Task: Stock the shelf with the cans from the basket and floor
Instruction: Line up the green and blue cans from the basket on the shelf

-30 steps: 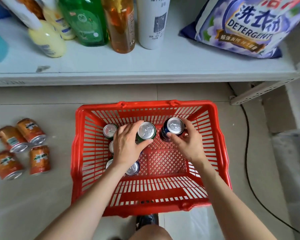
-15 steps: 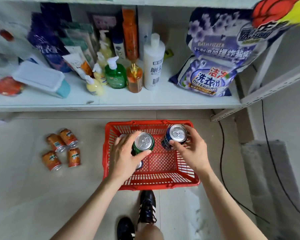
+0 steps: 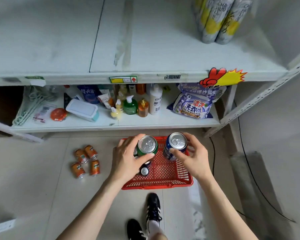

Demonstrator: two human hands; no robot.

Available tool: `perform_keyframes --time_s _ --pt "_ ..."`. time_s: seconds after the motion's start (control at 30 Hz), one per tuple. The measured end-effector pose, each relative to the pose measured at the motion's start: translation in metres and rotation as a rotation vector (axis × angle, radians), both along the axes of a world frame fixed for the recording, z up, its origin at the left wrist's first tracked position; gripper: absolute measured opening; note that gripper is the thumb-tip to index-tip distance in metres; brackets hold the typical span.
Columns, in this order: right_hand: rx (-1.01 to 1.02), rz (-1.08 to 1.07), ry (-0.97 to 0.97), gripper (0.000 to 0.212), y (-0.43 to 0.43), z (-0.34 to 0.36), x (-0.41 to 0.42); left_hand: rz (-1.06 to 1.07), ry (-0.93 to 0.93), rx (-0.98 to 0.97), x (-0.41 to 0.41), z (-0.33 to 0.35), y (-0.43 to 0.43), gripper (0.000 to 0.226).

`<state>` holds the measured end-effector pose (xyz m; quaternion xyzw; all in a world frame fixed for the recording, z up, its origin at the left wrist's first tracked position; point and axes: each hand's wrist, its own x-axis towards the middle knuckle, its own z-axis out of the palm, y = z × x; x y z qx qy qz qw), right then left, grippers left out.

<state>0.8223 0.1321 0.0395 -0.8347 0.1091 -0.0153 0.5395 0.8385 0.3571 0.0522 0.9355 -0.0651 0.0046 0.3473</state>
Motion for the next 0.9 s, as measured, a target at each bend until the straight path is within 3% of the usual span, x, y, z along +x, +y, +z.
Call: perform_keyframes --time_s 0.47,0.9 --pt "0.019 -0.038 -0.128 0.048 0.005 0.143 -0.033 -0.092 0.037 -0.123 -0.025 0.142 0.017 0.064" --pt "0.000 -0.065 -0.191 0.049 -0.027 0.209 -0.016 -0.114 0.047 -0.224 0.004 0.199 -0.011 0.055"
